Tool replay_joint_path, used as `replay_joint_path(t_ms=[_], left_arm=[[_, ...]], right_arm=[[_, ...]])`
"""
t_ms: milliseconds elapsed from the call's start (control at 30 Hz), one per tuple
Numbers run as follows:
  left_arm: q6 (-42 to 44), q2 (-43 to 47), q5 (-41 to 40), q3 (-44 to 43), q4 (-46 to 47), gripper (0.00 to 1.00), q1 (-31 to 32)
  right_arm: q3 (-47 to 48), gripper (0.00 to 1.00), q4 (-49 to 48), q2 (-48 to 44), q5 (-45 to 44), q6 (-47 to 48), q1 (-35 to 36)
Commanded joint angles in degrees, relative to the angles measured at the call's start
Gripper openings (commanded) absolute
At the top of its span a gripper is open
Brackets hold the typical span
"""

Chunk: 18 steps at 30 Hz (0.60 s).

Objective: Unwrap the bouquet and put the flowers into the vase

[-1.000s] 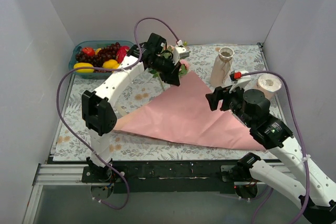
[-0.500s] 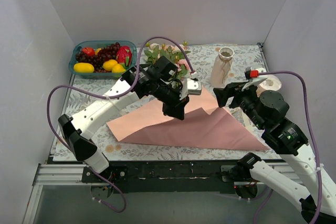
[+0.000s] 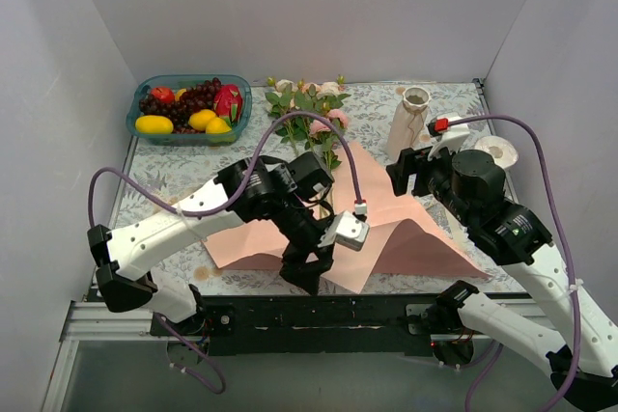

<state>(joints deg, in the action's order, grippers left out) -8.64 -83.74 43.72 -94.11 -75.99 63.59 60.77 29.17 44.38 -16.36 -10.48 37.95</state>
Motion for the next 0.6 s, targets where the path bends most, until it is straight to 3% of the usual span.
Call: replay_joint_path(t_ms=[0,200,333,433,467,567], left_arm=[[5.1,5.2,1.8,-1.8,-2.8,0.80,3.0],[3.4,8.4,-3.0,-4.3,0.8,0.88,3.1],[6.7,12.4,-10.0,-4.8,2.8,0.90,3.1],[4.7,15.1,-18.0,-3.5,9.9,0.93,3.1],[2.9,15.3,-24.5,-3.2,12.2,0.98,3.1],[-2.5,15.2,-36.8,-0.5,21.6,0.98,2.8]], right_arm=[[3.6,0.81,1.4,0.6,-0.4,-0.2,-0.2],[4.4,0.80,5.8,5.3,2.2,-1.7,-0.2],[-3.0,0.79,5.6,3.7,7.8,-5.1,0.0],[-7.6,0.78,5.3,2.1,11.1,-7.2,0.5],[-8.4,0.77,5.4,1.1,11.3,-7.5,1.2],[-9.2,0.77,7.4,0.4,10.4,-7.5,2.7]])
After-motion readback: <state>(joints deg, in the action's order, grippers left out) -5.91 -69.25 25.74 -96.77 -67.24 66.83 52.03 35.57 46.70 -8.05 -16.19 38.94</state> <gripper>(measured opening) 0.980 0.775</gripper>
